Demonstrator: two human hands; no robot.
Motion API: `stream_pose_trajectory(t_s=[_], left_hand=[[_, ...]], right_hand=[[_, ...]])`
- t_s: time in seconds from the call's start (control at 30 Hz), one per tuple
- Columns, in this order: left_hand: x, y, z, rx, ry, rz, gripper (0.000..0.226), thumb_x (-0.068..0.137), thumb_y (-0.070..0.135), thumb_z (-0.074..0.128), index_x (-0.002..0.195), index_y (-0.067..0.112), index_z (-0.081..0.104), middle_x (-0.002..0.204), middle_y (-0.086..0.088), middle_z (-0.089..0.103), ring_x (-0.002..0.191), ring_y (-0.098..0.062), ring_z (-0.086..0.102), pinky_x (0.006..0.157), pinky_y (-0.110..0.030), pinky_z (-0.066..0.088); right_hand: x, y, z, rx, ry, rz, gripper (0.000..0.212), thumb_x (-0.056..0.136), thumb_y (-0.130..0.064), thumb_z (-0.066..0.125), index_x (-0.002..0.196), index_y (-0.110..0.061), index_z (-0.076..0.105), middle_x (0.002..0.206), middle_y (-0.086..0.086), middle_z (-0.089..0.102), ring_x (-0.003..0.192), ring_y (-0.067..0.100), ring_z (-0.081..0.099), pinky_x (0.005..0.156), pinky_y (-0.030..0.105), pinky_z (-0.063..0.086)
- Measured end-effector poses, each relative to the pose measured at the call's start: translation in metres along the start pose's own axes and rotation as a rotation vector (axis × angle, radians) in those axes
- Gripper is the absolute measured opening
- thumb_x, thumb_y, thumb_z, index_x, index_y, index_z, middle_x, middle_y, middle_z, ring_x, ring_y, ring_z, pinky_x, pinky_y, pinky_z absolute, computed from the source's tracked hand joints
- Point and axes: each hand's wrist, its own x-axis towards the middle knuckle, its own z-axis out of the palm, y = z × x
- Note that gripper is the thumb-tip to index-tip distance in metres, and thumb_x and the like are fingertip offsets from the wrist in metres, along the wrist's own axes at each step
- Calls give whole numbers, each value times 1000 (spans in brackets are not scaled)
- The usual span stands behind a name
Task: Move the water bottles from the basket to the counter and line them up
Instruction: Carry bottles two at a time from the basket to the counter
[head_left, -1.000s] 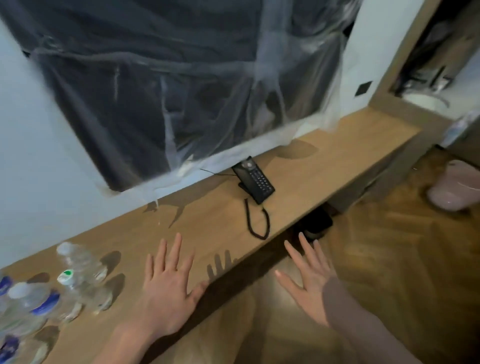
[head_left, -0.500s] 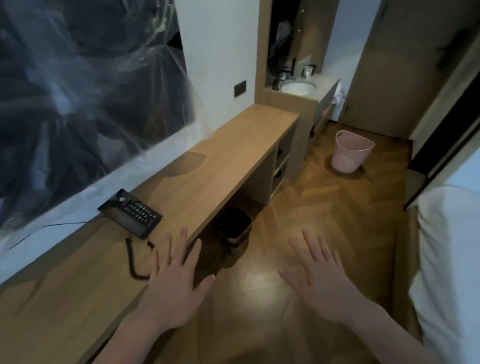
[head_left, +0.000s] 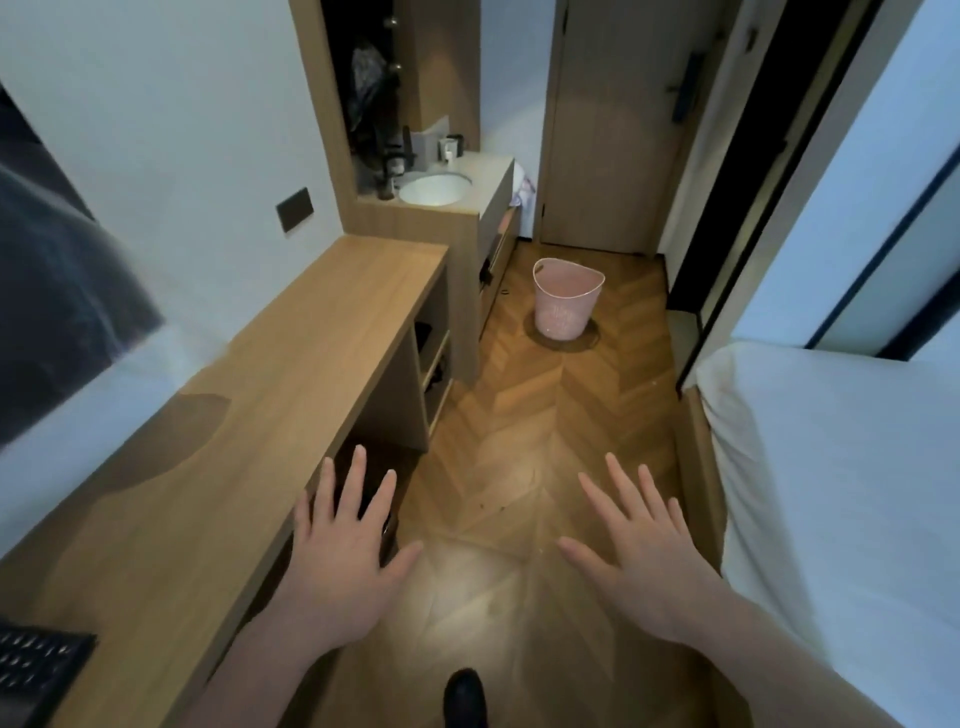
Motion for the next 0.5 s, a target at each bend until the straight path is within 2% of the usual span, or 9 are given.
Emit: stream_pose_trajectory(t_s=[0.3, 0.5], left_hand=[[181, 52, -70, 66, -35, 185, 86, 99, 75, 27, 164, 36, -14, 161, 1, -45, 147, -31, -42, 126, -56, -16], [284, 110, -97, 124, 1, 317, 85, 97, 78, 24, 163, 40, -14, 161, 4, -45, 145, -29, -46, 125, -56, -18]], right_hand=[[124, 38, -73, 12, 66, 146, 86, 90, -89, 16, 162, -52, -12, 164, -17, -40, 153, 21, -36, 125, 52, -15], [196, 88, -103, 67, 110, 229, 87, 88, -91, 13, 163, -52, -9, 165, -17, -38, 156, 22, -32, 127, 53, -11]])
